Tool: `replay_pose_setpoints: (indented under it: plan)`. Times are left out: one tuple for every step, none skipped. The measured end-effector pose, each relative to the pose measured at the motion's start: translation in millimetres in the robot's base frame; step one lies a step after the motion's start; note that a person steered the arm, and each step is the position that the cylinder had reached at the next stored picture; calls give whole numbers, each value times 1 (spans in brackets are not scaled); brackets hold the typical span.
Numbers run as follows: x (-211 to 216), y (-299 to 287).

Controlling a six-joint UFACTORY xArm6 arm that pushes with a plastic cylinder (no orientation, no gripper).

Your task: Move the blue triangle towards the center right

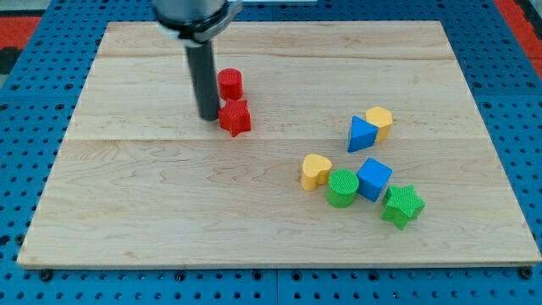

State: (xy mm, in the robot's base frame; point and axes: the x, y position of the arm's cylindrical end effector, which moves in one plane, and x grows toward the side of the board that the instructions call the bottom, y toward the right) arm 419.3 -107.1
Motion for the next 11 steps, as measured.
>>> replay_pose_setpoints:
  plan:
    - [44,20]
    - [6,59]
    - [-35,41]
    - [-30,92]
    - [0,103]
    - [36,148]
    - [46,220]
    - [57,241]
    - [54,271]
    - [49,283]
    - [54,295]
